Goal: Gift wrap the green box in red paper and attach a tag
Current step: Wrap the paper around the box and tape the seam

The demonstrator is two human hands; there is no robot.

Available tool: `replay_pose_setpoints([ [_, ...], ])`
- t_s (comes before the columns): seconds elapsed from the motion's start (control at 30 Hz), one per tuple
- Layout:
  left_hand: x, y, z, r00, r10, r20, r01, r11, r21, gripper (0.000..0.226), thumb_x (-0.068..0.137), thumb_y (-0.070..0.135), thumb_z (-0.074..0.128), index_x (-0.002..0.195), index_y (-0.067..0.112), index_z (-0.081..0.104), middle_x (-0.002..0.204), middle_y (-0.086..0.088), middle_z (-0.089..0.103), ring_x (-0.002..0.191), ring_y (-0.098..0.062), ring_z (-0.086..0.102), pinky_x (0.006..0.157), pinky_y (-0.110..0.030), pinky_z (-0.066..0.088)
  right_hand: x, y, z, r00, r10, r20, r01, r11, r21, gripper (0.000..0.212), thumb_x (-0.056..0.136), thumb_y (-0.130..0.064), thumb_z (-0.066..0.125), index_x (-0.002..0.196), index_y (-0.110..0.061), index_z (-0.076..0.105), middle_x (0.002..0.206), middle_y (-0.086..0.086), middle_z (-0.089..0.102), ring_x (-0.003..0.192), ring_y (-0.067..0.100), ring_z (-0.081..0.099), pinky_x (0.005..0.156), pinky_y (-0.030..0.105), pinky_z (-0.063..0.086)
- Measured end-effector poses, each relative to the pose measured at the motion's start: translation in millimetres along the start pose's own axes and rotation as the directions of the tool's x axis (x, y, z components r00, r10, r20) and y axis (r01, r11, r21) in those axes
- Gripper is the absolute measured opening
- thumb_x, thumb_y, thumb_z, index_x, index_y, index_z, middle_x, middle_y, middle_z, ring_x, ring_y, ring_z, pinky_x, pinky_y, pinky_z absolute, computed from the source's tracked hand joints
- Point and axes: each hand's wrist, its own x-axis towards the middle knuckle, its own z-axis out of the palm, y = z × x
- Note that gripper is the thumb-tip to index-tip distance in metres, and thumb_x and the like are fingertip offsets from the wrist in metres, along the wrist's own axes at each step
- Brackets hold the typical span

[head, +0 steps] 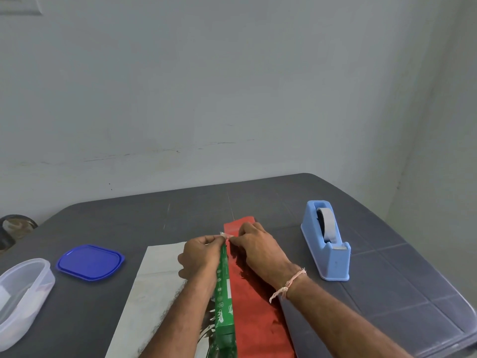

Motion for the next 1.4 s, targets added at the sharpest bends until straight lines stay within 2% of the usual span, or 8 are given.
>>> replay_pose_setpoints([
  [0.13, 3.4, 6.0, -1.5, 0.998, 0.054, -0.013, -0.052, 0.992, 0.116, 0.021, 0.073, 0.054, 0.08, 0.065, 0.036, 0.076, 0.077, 0.009, 0.071, 0.104, -0.025, 0.055, 0.089, -0.047, 0.041, -0.9, 0.3, 0.1, 1.0, -0.004, -0.011, 0.004, 1.0, 0.0, 0.037, 0.102, -0.009, 0.046, 0.132, -0.018, 0.066, 0.122, 0.006, 0.054, 0.117, 0.023, 0.047, 0.083, 0.03, 0.044],
  [0.4, -1.0, 15.6, -2.8, 0.999, 0.053, 0.002, -0.053, 0.987, 0.154, 0.021, 0.076, 0.048, 0.079, 0.064, 0.032, 0.074, 0.076, 0.009, 0.07, 0.104, -0.026, 0.055, 0.084, -0.042, 0.039, -2.8, 3.0, 4.7, 0.999, -0.009, -0.035, 0.009, 1.0, 0.001, 0.038, 0.102, -0.009, 0.042, 0.132, -0.018, 0.066, 0.122, 0.007, 0.054, 0.115, 0.026, 0.047, 0.081, 0.028, 0.038],
  [0.57, -5.3, 16.7, -3.7, 0.996, 0.061, 0.064, -0.066, 0.995, 0.081, 0.016, 0.072, 0.041, 0.081, 0.063, 0.028, 0.076, 0.064, 0.011, 0.072, 0.074, -0.019, 0.07, 0.075, -0.041, 0.059, -2.8, 2.2, 5.5, 0.999, -0.011, -0.043, 0.011, 1.0, -0.007, 0.037, 0.103, -0.011, 0.042, 0.131, -0.018, 0.066, 0.122, 0.007, 0.054, 0.116, 0.027, 0.048, 0.081, 0.028, 0.036],
  [0.7, -10.9, 19.0, -4.7, 0.994, 0.072, 0.082, -0.073, 0.997, 0.002, 0.016, 0.077, 0.026, 0.083, 0.064, 0.02, 0.075, 0.062, 0.006, 0.072, 0.063, -0.015, 0.069, 0.059, -0.03, 0.052, -3.9, 1.4, 4.6, 0.999, -0.004, -0.034, 0.004, 1.0, -0.005, 0.037, 0.103, -0.011, 0.041, 0.131, -0.017, 0.065, 0.122, 0.007, 0.053, 0.116, 0.027, 0.047, 0.08, 0.028, 0.036],
  [0.83, -9.8, 16.8, -2.1, 0.995, 0.035, 0.089, -0.029, 0.998, -0.063, 0.015, 0.075, 0.023, 0.085, 0.065, 0.018, 0.075, 0.062, 0.003, 0.073, 0.064, -0.02, 0.071, 0.063, -0.036, 0.058, -5.1, 0.0, 2.4, 1.0, -0.001, -0.021, 0.001, 1.0, -0.004, 0.037, 0.104, -0.01, 0.041, 0.131, -0.016, 0.065, 0.123, 0.008, 0.053, 0.117, 0.026, 0.047, 0.086, 0.031, 0.041],
  [1.0, -3.1, 11.6, -2.5, 0.998, 0.005, 0.059, 0.001, 0.994, -0.105, 0.016, 0.071, 0.019, 0.087, 0.072, 0.014, 0.072, 0.071, -0.002, 0.074, 0.067, -0.021, 0.07, 0.065, -0.037, 0.059, -4.0, 0.6, 4.1, 1.0, 0.009, -0.019, -0.009, 1.0, 0.0, 0.036, 0.102, -0.01, 0.045, 0.129, -0.018, 0.067, 0.122, 0.006, 0.053, 0.117, 0.026, 0.047, 0.078, 0.027, 0.034],
  [1.17, 6.1, 4.4, -3.4, 0.995, -0.022, 0.093, 0.036, 0.987, -0.158, 0.021, 0.067, 0.016, 0.089, 0.078, 0.014, 0.071, 0.076, -0.004, 0.074, 0.073, -0.025, 0.073, 0.073, -0.049, 0.063, -1.2, 6.7, 10.4, 1.0, 0.017, -0.018, -0.016, 1.0, 0.026, 0.043, 0.096, -0.002, 0.049, 0.13, -0.021, 0.067, 0.123, 0.003, 0.052, 0.116, 0.024, 0.045, 0.079, 0.028, 0.038],
  [1.4, 14.5, -3.7, 0.2, 0.982, -0.005, 0.188, 0.047, 0.975, -0.219, 0.012, 0.068, 0.014, 0.082, 0.076, 0.017, 0.073, 0.069, 0.0, 0.073, 0.068, -0.025, 0.071, 0.072, -0.045, 0.06, 5.0, 19.6, 22.4, 0.998, 0.046, -0.043, -0.039, 0.986, 0.161, 0.048, 0.095, 0.001, 0.052, 0.133, -0.024, 0.068, 0.121, 0.0, 0.056, 0.109, 0.022, 0.049, 0.083, 0.026, 0.043],
])
